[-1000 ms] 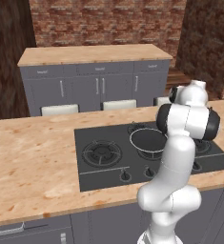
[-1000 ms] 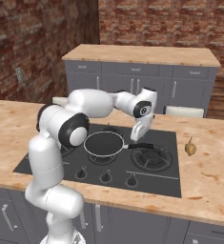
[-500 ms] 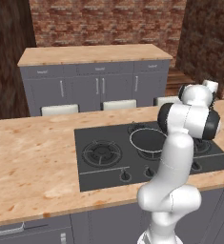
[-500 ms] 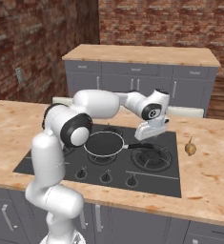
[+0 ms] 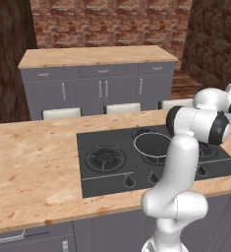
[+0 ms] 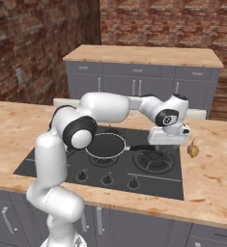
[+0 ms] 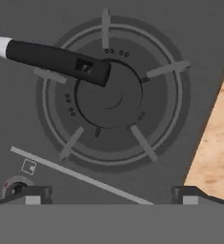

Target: Place the pan on the front center burner on the stove. Then place the tomato and the onion in the pan and turn on the front center burner.

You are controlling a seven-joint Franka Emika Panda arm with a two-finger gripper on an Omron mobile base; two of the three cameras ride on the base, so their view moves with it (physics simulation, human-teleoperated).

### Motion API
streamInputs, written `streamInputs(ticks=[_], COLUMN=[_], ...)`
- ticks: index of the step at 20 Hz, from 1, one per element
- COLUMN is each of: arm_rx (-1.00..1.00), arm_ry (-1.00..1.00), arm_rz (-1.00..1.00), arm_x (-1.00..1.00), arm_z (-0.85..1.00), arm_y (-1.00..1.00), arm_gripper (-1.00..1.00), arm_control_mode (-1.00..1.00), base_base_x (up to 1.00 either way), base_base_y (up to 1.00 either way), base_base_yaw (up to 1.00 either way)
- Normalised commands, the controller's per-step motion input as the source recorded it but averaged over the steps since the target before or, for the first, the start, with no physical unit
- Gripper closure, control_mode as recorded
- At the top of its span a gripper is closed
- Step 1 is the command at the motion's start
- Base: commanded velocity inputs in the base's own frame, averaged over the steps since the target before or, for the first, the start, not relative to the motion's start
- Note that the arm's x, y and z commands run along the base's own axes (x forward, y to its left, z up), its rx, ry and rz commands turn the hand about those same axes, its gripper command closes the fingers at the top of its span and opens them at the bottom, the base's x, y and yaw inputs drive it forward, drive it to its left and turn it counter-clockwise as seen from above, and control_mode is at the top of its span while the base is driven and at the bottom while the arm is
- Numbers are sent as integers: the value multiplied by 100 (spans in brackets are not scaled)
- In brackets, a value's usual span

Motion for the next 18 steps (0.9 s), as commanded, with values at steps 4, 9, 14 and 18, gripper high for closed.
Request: streamInputs(ticks=[4, 9, 14, 18], arm_rx=[-10, -15, -17, -14], arm_ry=[9, 2, -1, -2], arm_rz=[-45, -41, -38, -39], arm_x=[-38, -41, -40, -41], arm_z=[0, 0, 0, 0], arm_y=[-51, -58, -58, -45], arm_gripper=[-100, -100, -100, -100], arm_control_mode=[-100, -100, -100, -100], base_base_x=[0, 0, 0, 0], base_base_y=[0, 0, 0, 0], base_base_yaw=[0, 0, 0, 0])
